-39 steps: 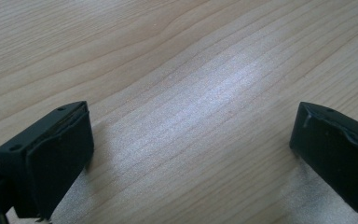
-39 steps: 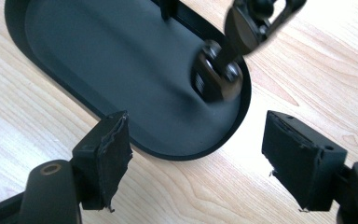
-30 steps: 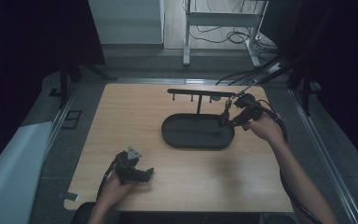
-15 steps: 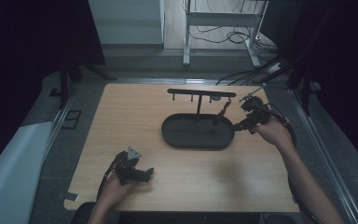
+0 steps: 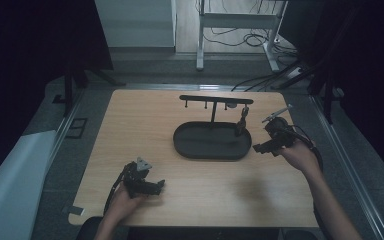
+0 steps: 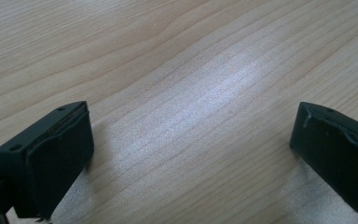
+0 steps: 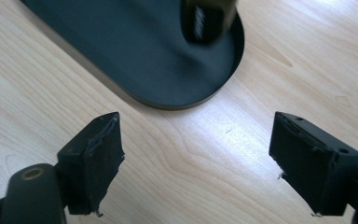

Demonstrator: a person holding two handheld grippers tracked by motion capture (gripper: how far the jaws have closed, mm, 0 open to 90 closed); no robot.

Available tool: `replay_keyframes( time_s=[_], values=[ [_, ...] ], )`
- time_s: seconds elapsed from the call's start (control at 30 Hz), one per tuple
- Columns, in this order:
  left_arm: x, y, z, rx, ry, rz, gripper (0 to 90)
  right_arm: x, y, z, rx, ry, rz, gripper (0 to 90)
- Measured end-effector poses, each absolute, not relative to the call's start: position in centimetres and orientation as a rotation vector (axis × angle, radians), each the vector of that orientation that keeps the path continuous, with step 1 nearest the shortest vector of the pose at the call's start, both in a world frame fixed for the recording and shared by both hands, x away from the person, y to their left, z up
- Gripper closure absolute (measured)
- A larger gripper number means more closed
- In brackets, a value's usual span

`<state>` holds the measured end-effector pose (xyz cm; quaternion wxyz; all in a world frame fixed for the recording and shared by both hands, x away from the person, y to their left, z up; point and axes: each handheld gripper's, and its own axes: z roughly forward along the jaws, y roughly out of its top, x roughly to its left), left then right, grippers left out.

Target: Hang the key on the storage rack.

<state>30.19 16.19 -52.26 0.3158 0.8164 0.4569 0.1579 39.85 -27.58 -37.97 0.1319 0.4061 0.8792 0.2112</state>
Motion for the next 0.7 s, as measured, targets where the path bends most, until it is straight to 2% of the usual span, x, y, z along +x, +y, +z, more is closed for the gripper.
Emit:
replay_keyframes(
  time_s=[0.2, 0.7],
  values=[
    [30.2, 16.2, -52.2, 2.157, 1.198, 0.417, 0.0, 38.6, -28.0, -39.8, 1.152, 2.537, 0.674, 13.3],
    [30.2, 16.2, -52.3, 2.151, 1.203, 0.416, 0.0, 35.9, -28.9, -45.1, 1.189, 2.459, 0.798, 12.9]
  ],
)
